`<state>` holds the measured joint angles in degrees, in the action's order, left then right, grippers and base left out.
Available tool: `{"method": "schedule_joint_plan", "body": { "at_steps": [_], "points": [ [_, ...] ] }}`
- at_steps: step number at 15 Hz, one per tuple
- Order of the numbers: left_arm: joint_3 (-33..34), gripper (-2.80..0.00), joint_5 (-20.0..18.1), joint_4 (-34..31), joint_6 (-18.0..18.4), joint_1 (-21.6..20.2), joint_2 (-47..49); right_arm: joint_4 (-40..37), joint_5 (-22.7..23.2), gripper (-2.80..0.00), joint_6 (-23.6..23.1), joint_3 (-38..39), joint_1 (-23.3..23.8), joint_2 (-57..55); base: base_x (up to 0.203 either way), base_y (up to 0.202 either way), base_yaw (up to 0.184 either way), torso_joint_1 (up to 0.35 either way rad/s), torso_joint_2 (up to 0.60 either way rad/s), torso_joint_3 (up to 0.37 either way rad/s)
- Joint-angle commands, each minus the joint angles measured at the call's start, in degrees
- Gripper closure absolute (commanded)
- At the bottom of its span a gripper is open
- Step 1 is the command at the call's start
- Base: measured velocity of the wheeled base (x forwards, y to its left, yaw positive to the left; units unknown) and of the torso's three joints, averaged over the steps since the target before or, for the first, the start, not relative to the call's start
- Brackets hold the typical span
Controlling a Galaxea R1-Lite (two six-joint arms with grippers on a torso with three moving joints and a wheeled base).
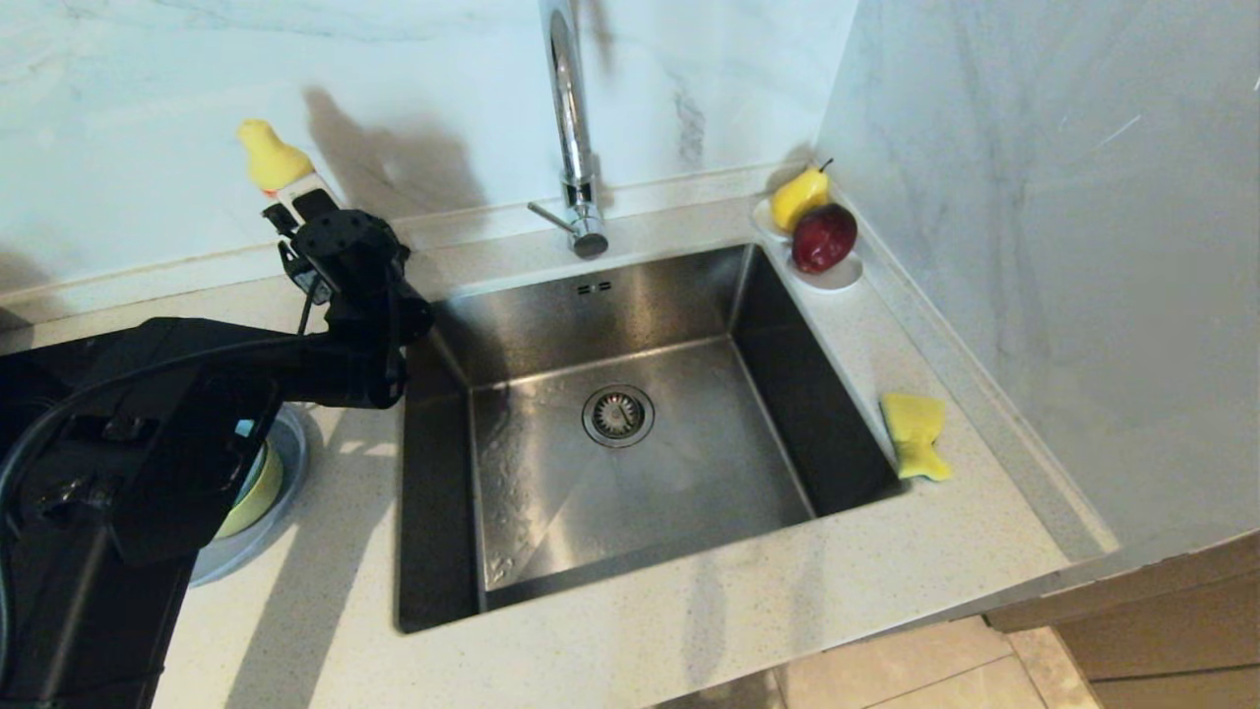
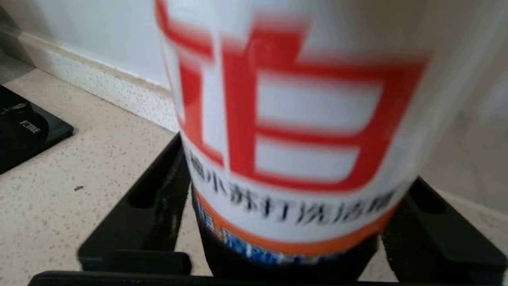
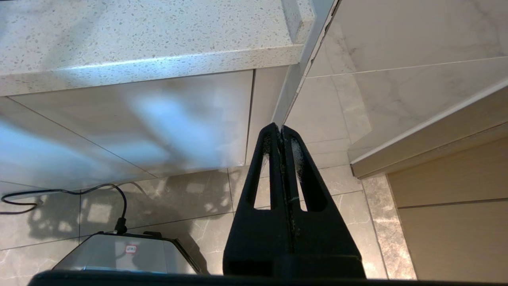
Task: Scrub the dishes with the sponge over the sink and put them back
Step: Place the dish soap on the table, then turn on the faucet
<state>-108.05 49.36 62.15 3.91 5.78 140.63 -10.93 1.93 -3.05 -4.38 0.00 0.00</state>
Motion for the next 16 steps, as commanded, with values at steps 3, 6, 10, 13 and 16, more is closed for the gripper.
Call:
{"method": "schedule_joint_plan", "body": {
  "at_steps": [3,6,10,13,16],
  "points": [
    [0.00,-2.80,0.27,-0.12,0.04,0.02,-4.18,-0.05,0.01,0.00,-0.03,-0.02,0.00,0.09,0.000,0.000,0.000,0.000,0.00,0.000],
    [0.03,-2.80,0.30,-1.82,0.06,0.02,-9.14,-0.05,0.09,0.00,-0.03,-0.02,0.00,0.09,0.000,0.000,0.000,0.000,0.00,0.000],
    [0.43,-2.80,0.35,-3.90,0.24,0.39,-15.93,-0.05,0.01,0.00,-0.03,-0.02,0.00,0.09,0.000,0.000,0.000,0.000,0.00,0.000],
    [0.90,0.00,0.74,-6.82,0.58,1.29,-22.92,-0.05,0.01,0.00,-0.03,-0.02,0.00,0.09,0.000,0.000,0.000,0.000,0.00,0.000],
    [0.89,0.00,1.87,-10.01,0.57,2.65,-30.90,-0.05,0.01,0.00,-0.03,-0.02,0.00,0.09,0.000,0.000,0.000,0.000,0.00,0.000]
  ]
}}
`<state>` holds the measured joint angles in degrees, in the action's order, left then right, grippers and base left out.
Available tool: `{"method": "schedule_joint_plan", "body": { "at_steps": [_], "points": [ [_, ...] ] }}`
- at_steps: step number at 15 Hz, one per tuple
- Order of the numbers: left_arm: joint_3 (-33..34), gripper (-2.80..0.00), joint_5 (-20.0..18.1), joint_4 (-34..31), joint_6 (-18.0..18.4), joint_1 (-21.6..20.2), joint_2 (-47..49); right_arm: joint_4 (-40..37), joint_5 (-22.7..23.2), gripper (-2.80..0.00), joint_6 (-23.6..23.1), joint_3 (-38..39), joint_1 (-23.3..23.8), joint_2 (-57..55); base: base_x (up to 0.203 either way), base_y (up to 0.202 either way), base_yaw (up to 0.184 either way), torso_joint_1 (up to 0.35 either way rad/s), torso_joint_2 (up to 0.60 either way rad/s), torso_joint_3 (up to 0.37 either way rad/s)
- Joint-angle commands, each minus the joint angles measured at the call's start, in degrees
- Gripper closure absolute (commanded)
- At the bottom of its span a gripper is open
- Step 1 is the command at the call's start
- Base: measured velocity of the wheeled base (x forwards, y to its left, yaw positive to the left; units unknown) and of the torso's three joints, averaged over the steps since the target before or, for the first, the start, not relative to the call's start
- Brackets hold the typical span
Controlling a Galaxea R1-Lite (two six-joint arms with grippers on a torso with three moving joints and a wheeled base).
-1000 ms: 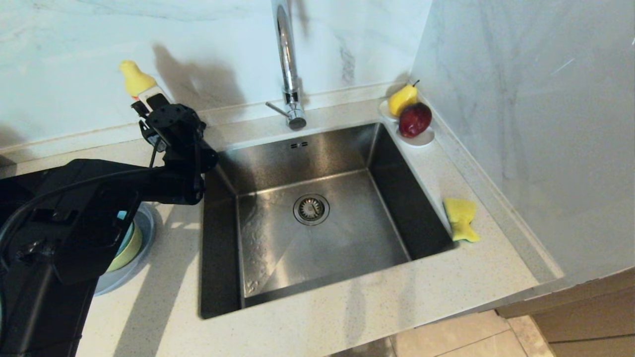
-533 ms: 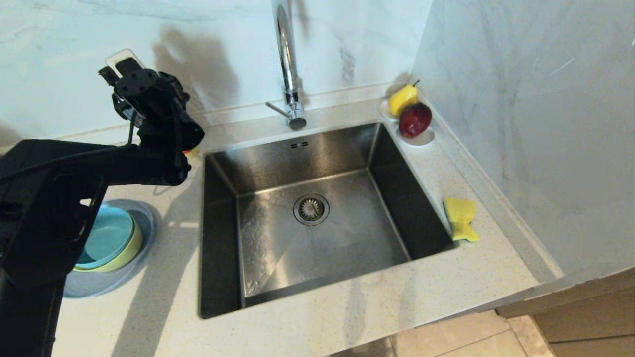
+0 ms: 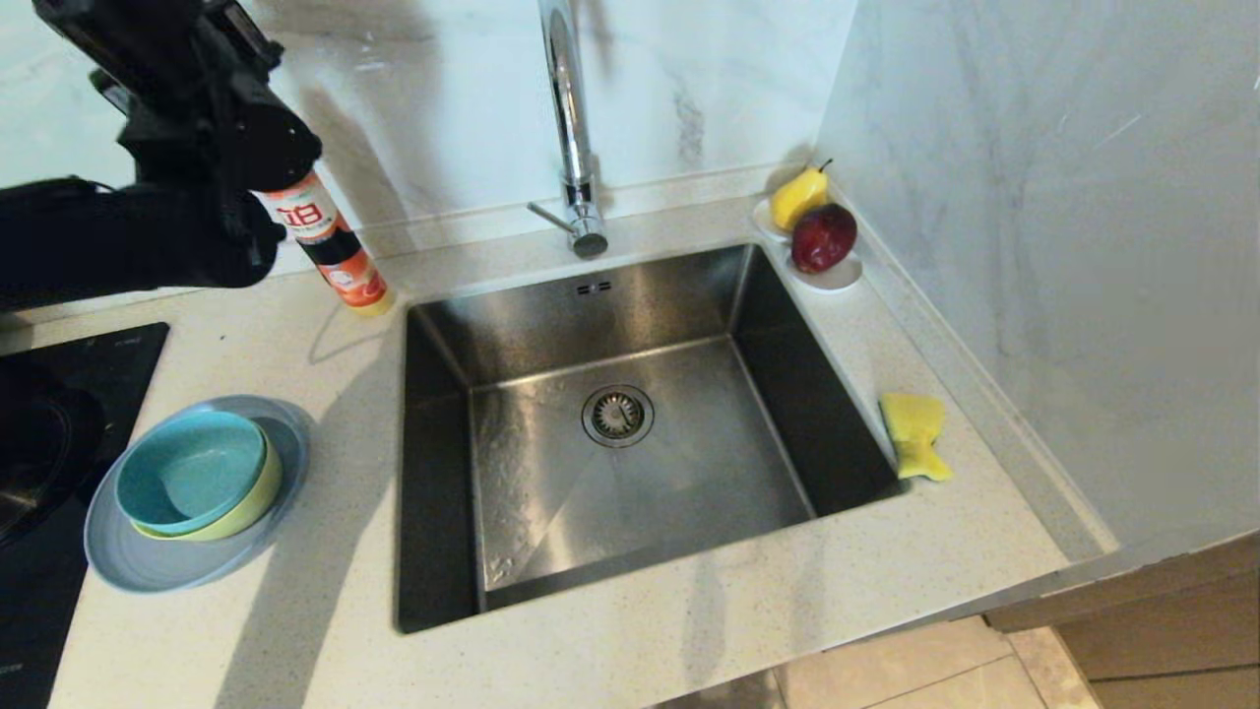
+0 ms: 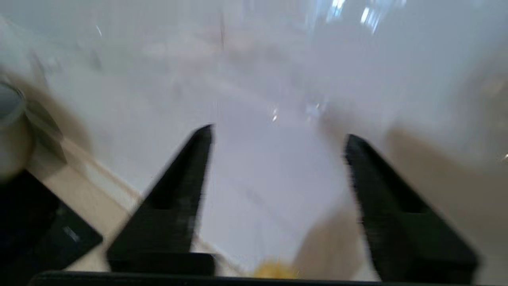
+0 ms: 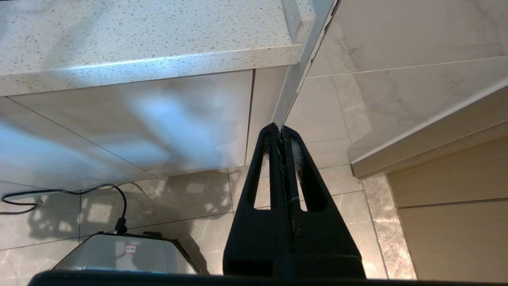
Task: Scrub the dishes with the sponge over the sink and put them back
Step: Turn on the faucet
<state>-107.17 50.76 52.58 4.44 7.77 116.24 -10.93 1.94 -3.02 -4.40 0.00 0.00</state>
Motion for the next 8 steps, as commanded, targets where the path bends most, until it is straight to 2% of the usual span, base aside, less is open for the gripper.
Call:
{"method": "schedule_joint_plan", "body": {
  "at_steps": [1,4,5,6,8],
  "points": [
    [0.10,0.00,0.56,-2.20,0.04,1.00,-9.40,-0.05,0.00,0.00,-0.05,0.01,0.00,0.09,0.000,0.000,0.000,0.000,0.00,0.000],
    [2.29,0.00,-0.58,-11.82,-0.21,1.56,-14.89,-0.05,0.00,0.00,-0.05,0.01,0.00,0.09,0.000,0.000,0.000,0.000,0.00,0.000],
    [3.20,0.00,-2.60,-18.63,-0.54,1.72,-17.89,-0.05,0.00,0.00,-0.05,0.01,0.00,0.09,0.000,0.000,0.000,0.000,0.00,0.000],
    [3.91,0.00,-5.42,-26.49,-1.25,1.83,-22.14,-0.05,0.00,0.00,-0.05,0.01,0.00,0.09,0.000,0.000,0.000,0.000,0.00,0.000],
    [4.98,0.00,-14.70,-40.14,-3.19,2.03,-29.94,-0.05,0.00,0.00,-0.05,0.01,0.00,0.09,0.000,0.000,0.000,0.000,0.00,0.000]
  ]
}}
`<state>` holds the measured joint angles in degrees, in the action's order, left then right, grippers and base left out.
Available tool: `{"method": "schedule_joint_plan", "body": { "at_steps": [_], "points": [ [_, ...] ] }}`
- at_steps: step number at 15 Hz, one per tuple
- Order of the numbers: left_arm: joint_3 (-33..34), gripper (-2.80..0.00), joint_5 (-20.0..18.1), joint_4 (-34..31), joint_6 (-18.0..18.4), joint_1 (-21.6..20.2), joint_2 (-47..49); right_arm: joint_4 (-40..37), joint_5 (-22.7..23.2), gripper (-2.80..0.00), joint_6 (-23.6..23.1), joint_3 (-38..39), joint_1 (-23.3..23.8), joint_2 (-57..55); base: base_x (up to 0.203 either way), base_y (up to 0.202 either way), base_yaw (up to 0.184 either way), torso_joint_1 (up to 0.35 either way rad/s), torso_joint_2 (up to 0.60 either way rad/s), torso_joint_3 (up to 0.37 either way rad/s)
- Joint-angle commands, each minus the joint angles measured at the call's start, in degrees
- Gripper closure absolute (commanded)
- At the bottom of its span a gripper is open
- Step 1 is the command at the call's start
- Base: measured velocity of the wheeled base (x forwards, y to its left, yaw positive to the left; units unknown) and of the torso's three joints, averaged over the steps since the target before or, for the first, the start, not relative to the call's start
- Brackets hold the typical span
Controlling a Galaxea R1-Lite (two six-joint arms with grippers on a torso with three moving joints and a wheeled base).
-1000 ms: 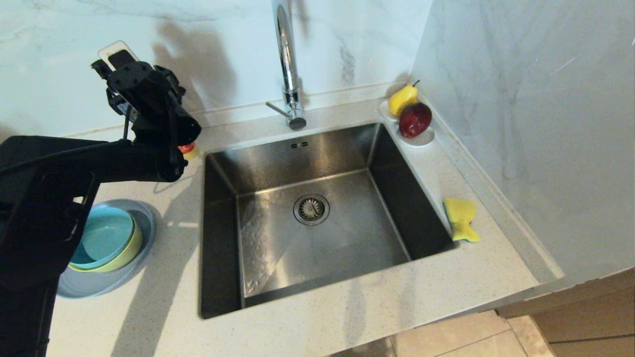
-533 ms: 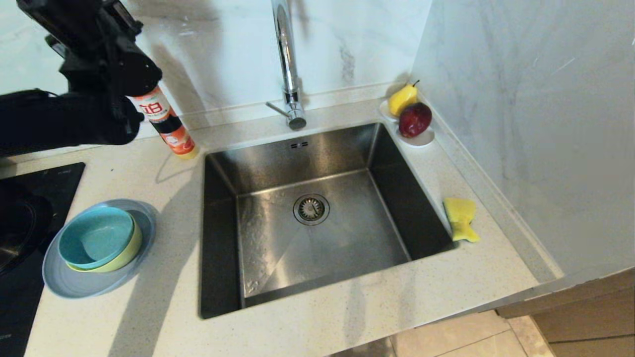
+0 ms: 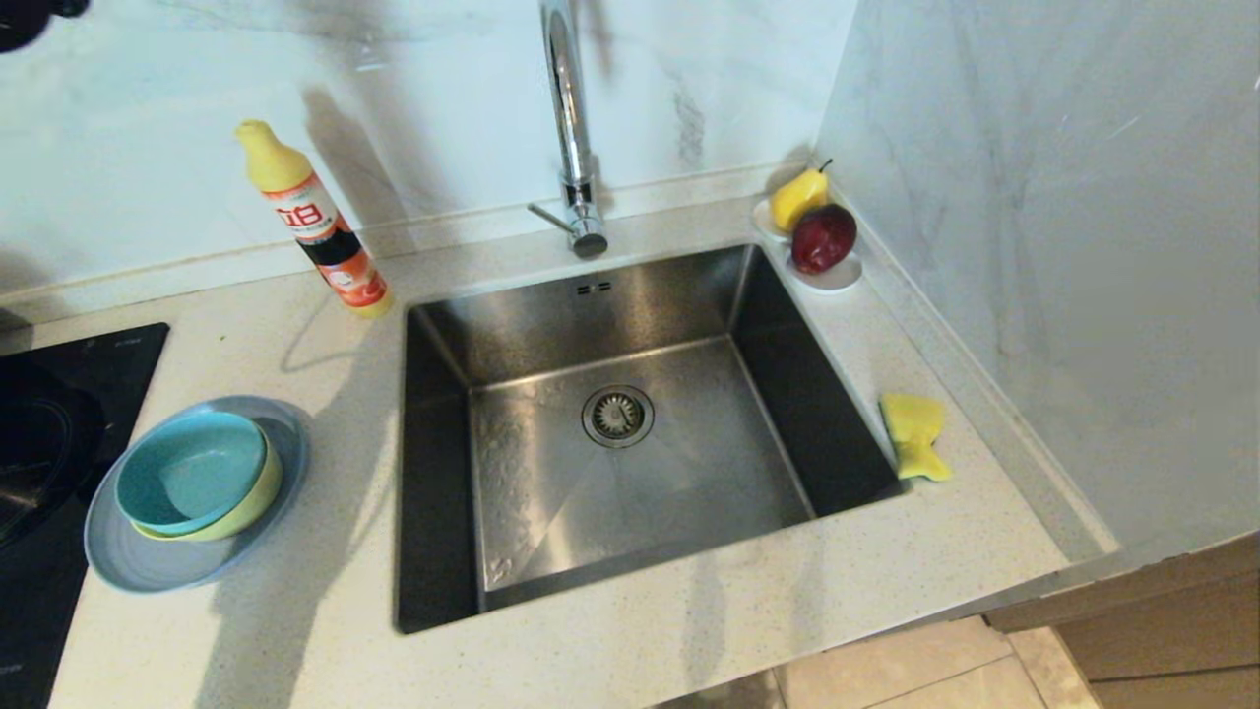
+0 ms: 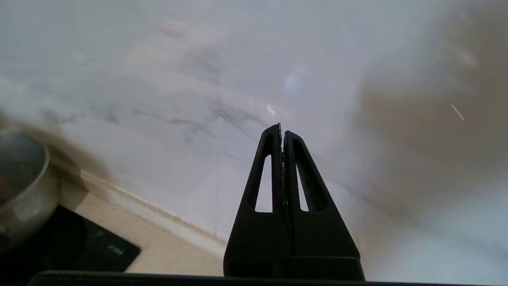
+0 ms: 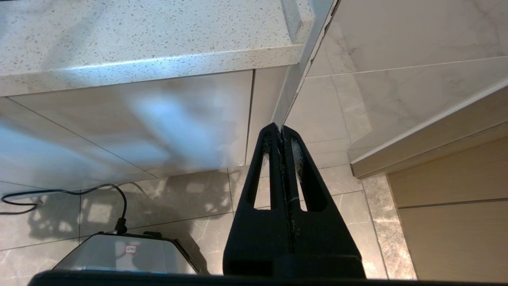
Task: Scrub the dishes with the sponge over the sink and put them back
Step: Turn on the faucet
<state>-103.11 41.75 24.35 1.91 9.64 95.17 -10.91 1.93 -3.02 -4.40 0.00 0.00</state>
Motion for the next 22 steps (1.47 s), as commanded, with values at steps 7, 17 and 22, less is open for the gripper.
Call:
{"method": "schedule_joint_plan", "body": {
  "at_steps": [7,17,22],
  "points": [
    [18.76,0.00,-37.25,-31.93,-1.49,-0.50,-36.67,-0.08,0.02,0.00,-0.05,0.01,0.00,0.09,0.000,0.000,0.000,0.000,0.00,0.000],
    [62.16,0.00,-48.74,-36.83,-1.78,-8.60,-65.54,-0.08,0.01,0.00,-0.05,0.01,0.00,0.09,0.000,0.000,0.000,0.000,0.00,0.000],
    [73.34,0.00,-46.62,-37.31,-1.62,-8.76,-74.31,-0.08,0.02,0.00,-0.05,0.01,0.00,0.09,0.000,0.000,0.000,0.000,0.00,0.000]
  ]
}}
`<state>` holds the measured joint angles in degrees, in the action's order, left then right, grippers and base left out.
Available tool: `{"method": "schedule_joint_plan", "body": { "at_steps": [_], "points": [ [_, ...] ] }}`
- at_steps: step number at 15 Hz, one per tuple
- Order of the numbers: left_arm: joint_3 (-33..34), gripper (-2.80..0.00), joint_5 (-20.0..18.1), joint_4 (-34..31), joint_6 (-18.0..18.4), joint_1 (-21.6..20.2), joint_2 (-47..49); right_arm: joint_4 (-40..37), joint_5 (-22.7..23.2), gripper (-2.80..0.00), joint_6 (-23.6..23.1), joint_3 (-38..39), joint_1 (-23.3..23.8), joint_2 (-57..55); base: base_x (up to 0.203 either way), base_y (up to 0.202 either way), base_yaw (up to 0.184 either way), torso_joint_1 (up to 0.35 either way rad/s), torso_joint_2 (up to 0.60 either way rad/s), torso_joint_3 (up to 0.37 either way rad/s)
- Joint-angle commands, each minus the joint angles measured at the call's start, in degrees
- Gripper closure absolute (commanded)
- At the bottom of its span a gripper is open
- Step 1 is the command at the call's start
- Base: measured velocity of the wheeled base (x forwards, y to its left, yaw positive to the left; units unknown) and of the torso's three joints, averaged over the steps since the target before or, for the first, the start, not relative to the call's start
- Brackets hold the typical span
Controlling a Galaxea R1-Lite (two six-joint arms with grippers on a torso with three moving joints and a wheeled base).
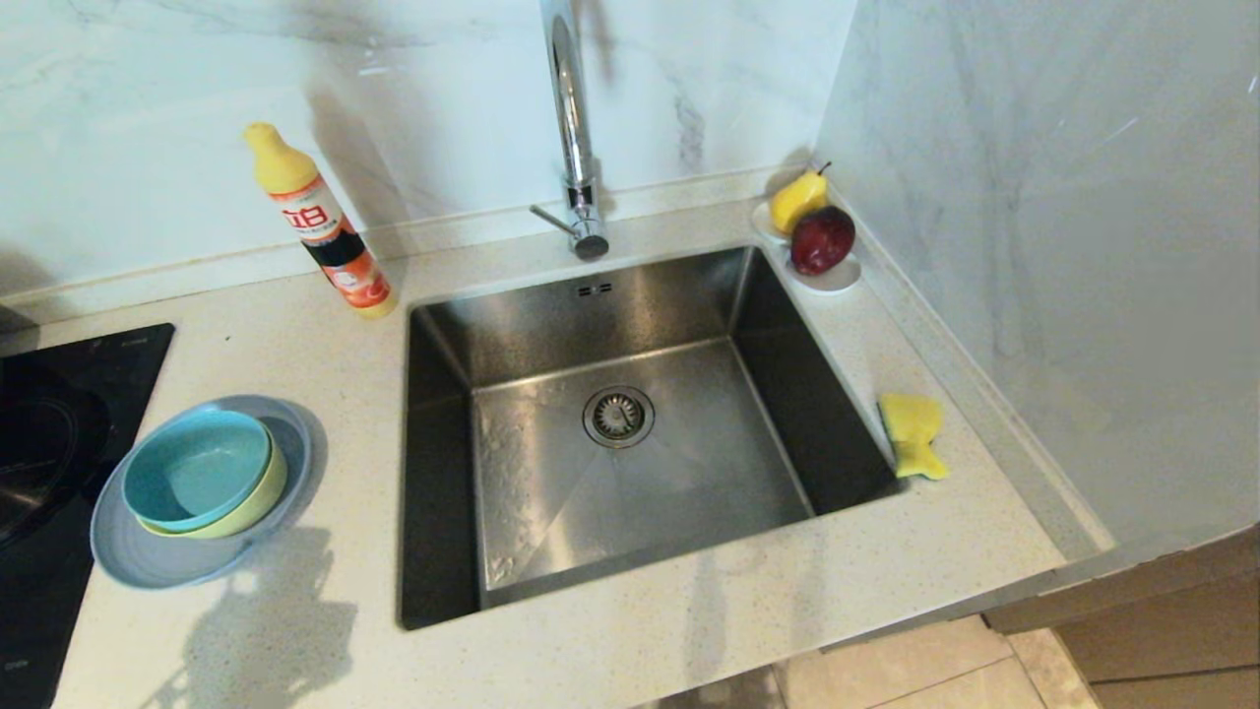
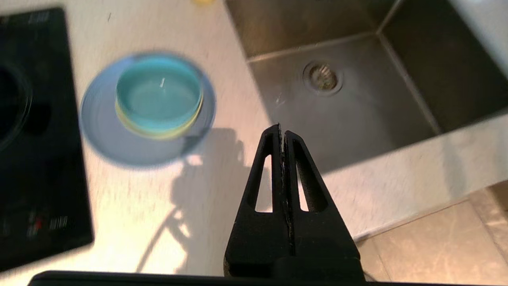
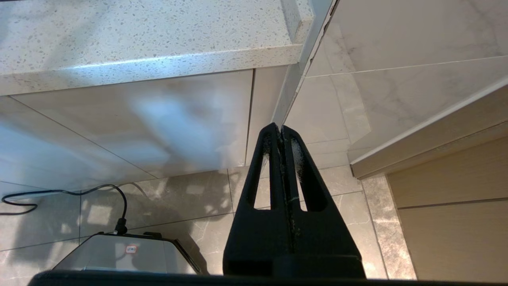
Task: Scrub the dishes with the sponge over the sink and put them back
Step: Turn on the faucet
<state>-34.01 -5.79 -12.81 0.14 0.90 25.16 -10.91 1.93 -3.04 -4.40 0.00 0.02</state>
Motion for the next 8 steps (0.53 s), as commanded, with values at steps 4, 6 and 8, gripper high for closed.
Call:
{"method": "schedule_joint_plan", "body": {
  "at_steps": [4,6,8],
  "points": [
    [12.71,0.00,4.04,-0.15,0.85,0.07,-13.43,-0.07,0.01,0.00,-0.01,0.01,0.00,0.06,0.000,0.000,0.000,0.000,0.00,0.000],
    [16.81,0.00,5.35,0.29,2.52,0.08,-17.53,-0.07,0.10,0.00,0.02,0.01,0.00,0.01,0.000,0.000,0.000,0.000,0.00,0.000],
    [21.84,0.00,6.36,1.20,5.16,0.07,-24.16,-0.07,0.05,0.00,-0.03,0.01,0.00,0.06,0.000,0.000,0.000,0.000,0.00,0.000]
  ]
}}
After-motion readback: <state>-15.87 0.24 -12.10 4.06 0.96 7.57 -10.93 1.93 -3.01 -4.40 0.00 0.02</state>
